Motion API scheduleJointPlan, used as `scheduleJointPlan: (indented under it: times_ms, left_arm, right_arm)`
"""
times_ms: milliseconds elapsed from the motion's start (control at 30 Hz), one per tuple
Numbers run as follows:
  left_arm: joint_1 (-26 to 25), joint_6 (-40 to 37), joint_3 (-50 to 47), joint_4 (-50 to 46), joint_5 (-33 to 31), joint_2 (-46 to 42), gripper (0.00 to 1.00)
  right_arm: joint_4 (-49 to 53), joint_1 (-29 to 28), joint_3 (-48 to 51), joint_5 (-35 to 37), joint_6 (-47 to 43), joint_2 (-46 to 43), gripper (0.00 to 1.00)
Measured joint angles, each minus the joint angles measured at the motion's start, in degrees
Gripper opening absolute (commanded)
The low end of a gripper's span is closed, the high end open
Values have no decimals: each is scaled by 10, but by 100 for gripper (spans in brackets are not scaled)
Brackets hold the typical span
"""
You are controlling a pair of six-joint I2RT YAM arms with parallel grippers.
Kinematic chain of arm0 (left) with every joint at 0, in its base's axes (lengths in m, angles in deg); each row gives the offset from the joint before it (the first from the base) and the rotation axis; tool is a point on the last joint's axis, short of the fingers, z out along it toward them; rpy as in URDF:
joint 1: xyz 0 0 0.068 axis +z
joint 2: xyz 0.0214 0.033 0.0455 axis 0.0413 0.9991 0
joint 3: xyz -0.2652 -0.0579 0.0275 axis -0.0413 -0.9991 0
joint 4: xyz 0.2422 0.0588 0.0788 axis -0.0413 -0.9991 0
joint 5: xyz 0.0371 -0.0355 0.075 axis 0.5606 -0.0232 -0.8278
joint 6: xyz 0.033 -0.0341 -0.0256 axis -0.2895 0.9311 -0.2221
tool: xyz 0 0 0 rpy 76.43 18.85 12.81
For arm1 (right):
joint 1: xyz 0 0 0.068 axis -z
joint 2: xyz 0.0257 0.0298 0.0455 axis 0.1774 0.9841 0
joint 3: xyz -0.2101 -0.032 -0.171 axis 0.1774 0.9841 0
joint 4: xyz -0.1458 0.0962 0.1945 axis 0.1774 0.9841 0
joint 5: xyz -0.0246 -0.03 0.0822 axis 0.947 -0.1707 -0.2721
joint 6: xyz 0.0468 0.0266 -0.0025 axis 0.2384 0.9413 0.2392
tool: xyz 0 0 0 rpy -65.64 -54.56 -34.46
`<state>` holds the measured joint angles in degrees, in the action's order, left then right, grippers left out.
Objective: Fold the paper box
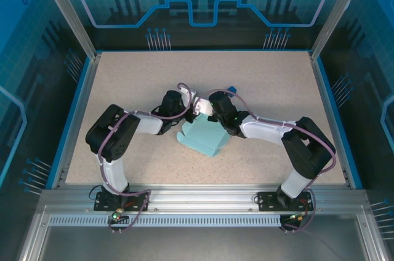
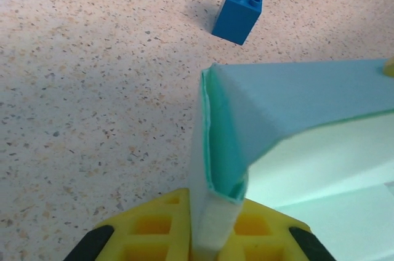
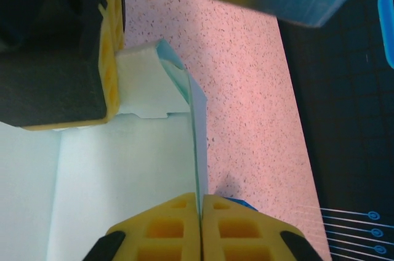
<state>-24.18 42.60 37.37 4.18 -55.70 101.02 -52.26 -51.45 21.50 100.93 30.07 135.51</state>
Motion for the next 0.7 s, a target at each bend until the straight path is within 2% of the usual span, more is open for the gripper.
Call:
scheduleJointPlan:
  times_ms: [167, 367, 467, 567, 700]
  left_arm:
    - [2, -8, -17, 9, -20, -10, 0]
    - [3, -15, -19, 9, -29, -15, 0]
    - [2, -18, -19, 8, -33, -17, 0]
    - [2, -24, -19, 7, -36, -17, 0]
    - [-2, -28, -19, 5, -54, -18, 4]
  right_arm:
    - [28, -2, -4, -28, 30, -22, 32]
    - [61, 6, -5, -33, 41, -40, 36]
    - [75, 10, -7, -30, 40, -40, 30]
    - [83, 12, -10, -23, 33, -39, 17]
    - [86, 11, -13, -16, 25, -35, 5]
